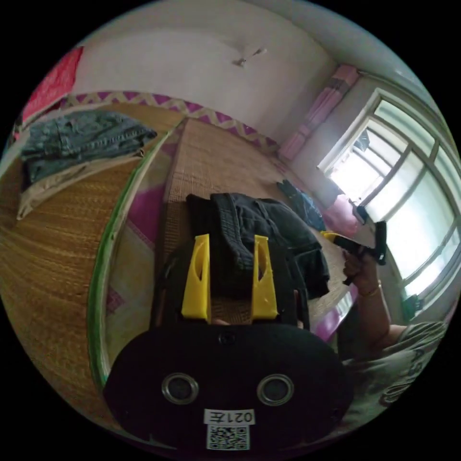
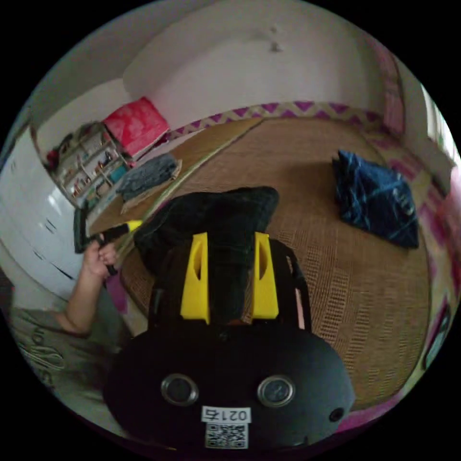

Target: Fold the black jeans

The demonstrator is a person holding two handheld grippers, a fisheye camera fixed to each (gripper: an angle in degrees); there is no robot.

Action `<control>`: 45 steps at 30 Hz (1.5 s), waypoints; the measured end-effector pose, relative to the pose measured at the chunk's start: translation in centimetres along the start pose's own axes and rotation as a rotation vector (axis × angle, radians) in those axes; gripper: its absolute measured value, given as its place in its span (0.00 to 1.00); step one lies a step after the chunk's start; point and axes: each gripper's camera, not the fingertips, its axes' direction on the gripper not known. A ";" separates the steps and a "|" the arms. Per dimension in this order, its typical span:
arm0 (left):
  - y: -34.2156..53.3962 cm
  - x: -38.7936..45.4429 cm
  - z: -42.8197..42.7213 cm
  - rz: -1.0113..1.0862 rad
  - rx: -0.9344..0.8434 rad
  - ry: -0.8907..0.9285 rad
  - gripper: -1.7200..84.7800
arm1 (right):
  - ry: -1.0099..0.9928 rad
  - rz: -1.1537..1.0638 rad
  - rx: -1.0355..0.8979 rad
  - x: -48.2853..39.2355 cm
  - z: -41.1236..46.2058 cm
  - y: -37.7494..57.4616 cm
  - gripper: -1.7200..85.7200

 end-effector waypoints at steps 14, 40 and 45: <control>-7.5 -10.0 4.2 -0.149 -0.156 0.054 0.16 | -0.627 0.373 -0.220 23.0 11.1 0.3 0.19; -18.2 -18.3 6.8 -0.019 -0.096 -0.022 0.04 | -0.560 0.296 -0.163 29.5 8.9 9.0 0.19; -18.6 -23.1 6.8 -0.117 -0.068 0.178 0.10 | -0.531 0.288 -0.171 29.4 8.2 10.6 0.20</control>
